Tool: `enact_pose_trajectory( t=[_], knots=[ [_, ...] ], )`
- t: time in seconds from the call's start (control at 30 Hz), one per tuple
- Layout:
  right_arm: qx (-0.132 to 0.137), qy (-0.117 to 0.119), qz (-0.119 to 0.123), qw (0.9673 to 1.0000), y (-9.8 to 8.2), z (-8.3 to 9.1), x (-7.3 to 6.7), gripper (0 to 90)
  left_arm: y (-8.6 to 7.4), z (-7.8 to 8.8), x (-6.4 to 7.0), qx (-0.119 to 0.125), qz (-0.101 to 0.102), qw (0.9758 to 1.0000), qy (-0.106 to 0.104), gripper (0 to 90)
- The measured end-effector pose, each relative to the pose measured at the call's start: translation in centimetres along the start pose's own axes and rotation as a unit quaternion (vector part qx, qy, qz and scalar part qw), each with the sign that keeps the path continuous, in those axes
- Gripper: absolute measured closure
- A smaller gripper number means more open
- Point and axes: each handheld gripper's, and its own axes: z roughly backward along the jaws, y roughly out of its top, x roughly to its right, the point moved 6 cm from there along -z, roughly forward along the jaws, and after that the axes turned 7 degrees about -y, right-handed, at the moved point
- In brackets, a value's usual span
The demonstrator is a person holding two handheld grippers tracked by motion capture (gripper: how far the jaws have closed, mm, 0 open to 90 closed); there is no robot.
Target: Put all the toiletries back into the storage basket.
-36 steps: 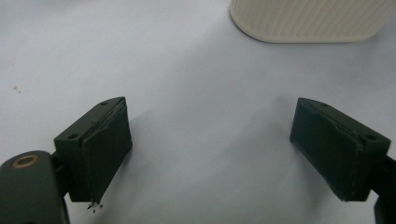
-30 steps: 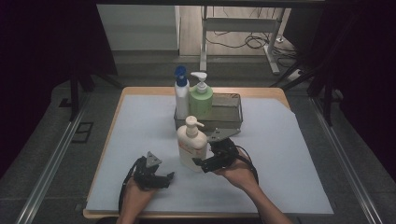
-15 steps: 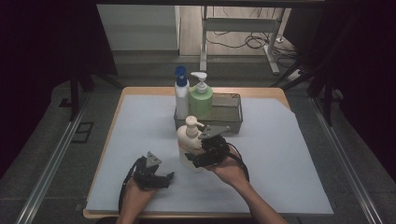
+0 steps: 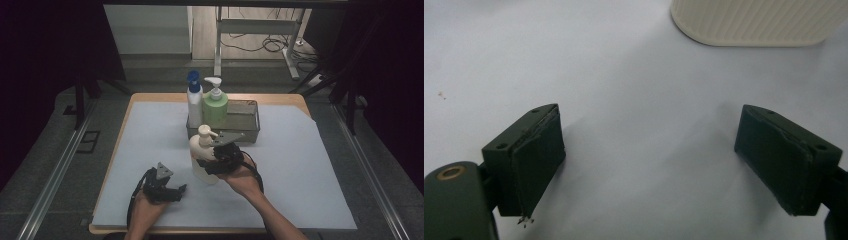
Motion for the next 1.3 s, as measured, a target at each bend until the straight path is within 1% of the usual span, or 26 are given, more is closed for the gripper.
enact_pose_trajectory(
  t=[0.07, 0.17, 0.23, 0.33, 0.4, 0.53, 0.63, 0.67, 0.7, 0.9, 1.03, 1.2, 1.3],
  knots=[
    [-0.007, 0.001, 0.006, 1.0000, 0.0, 0.1, -0.1, 35.8, 0.0, 0.0, 0.0, -0.002, -0.002, 1.0000, 0.000, 12.1],
    [-0.010, -0.002, 0.010, 0.9999, 0.1, 0.2, -0.2, 36.4, 0.0, 0.0, 0.0, 0.000, 0.000, 1.0000, 0.000, 12.1],
    [-0.012, -0.002, 0.009, 0.9999, 0.1, 0.3, -0.2, 36.6, 0.0, 0.0, -0.1, -0.003, -0.003, 1.0000, 0.000, 12.1],
    [-0.014, 0.003, 0.001, 0.9999, 0.1, 0.6, -0.1, 36.7, 0.0, 0.0, 0.0, -0.001, -0.001, 1.0000, 0.000, 12.1],
    [-0.016, 0.004, -0.002, 0.9999, 0.2, 0.9, 0.1, 36.7, 0.0, 0.0, 0.0, -0.003, -0.003, 1.0000, 0.000, 12.1],
    [-0.018, -0.003, -0.001, 0.9998, 0.3, 1.5, 0.5, 36.7, 0.0, 0.0, 0.0, -0.003, -0.003, 1.0000, 0.000, 12.1],
    [-0.017, -0.006, -0.009, 0.9998, 0.3, 2.1, 1.2, 36.8, 0.0, 0.0, 0.0, -0.003, -0.003, 1.0000, 0.000, 12.1],
    [-0.016, -0.008, -0.012, 0.9998, 0.3, 2.3, 1.5, 36.7, 0.0, 0.0, 0.0, 0.000, 0.000, 1.0000, 0.000, 12.1],
    [-0.017, -0.010, -0.015, 0.9997, 0.3, 2.5, 1.8, 36.7, 0.0, 0.0, 0.0, -0.003, -0.003, 1.0000, 0.000, 12.1],
    [-0.018, -0.028, -0.027, 0.9991, 0.2, 3.6, 3.4, 36.8, 0.0, 0.0, -0.1, -0.003, -0.003, 1.0000, 0.000, 12.1],
    [-0.015, -0.034, -0.040, 0.9985, 0.2, 4.4, 4.4, 36.8, 0.0, 0.0, 0.0, -0.003, -0.003, 1.0000, 0.000, 12.1],
    [-0.016, -0.047, -0.043, 0.9978, 0.3, 5.0, 5.4, 36.9, 0.0, 0.0, -0.1, -0.003, -0.003, 1.0000, 0.000, 12.1],
    [-0.015, -0.050, -0.048, 0.9975, 0.5, 5.4, 6.0, 36.9, 0.0, 0.0, -0.1, -0.003, -0.003, 1.0000, 0.000, 12.1]
  ],
)
